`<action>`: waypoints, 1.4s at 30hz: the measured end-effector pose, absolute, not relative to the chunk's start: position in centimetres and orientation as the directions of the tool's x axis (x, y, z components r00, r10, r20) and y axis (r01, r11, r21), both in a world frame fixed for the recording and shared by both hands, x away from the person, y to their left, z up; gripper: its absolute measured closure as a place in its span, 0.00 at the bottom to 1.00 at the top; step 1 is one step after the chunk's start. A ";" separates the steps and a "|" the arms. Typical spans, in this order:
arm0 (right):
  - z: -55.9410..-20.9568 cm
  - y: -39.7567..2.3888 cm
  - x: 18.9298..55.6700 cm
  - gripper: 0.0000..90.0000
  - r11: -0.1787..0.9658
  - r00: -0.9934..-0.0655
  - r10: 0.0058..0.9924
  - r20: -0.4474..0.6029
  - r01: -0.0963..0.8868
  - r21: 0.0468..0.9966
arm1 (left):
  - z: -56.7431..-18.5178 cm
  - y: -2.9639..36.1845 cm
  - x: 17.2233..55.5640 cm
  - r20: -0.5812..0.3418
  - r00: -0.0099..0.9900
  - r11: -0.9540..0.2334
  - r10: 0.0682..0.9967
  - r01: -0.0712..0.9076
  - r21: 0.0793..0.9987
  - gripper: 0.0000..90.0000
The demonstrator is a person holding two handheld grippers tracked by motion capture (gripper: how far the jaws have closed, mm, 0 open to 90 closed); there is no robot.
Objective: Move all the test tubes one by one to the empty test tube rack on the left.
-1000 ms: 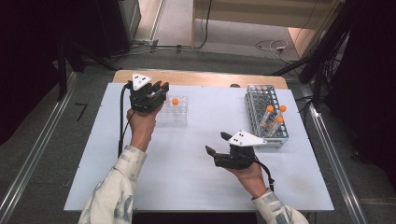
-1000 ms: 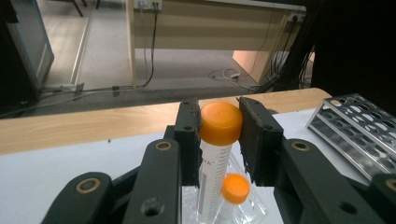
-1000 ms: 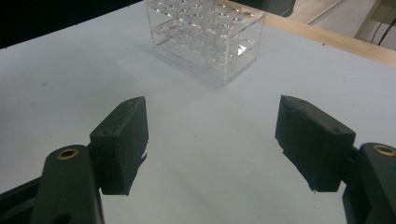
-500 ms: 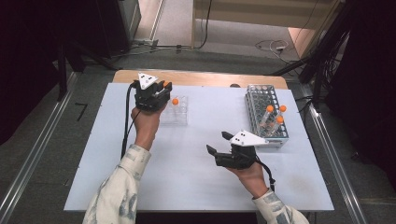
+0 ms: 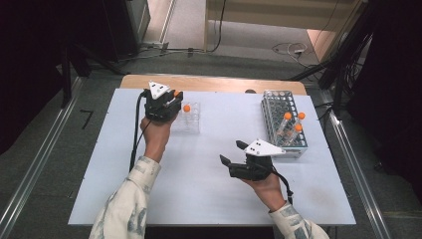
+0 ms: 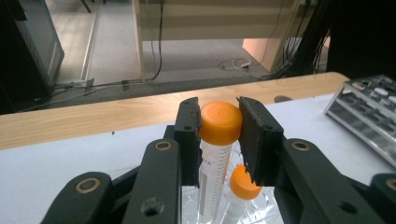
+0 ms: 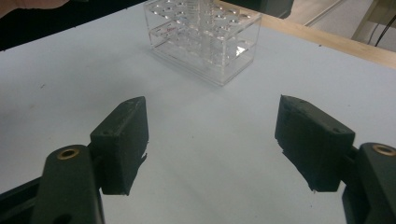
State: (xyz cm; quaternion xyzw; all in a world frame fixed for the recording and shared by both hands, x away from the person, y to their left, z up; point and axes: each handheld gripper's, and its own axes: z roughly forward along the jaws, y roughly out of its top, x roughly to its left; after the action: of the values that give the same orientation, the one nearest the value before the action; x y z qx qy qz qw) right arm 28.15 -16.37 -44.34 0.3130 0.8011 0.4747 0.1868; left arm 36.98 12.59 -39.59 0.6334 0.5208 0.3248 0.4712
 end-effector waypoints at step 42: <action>-44.1 -19.0 29.0 0.31 0.306 -0.669 0.743 0.013 0.356 0.883 | -41.4 12.8 34.2 -0.184 0.266 0.072 0.946 0.381 0.922 0.34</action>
State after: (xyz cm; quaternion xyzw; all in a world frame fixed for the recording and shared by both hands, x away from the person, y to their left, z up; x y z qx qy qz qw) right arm 28.96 -18.97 -44.07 0.3515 0.7816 0.4729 0.2045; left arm 34.17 12.77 -41.35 0.6195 0.5357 0.2828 0.4992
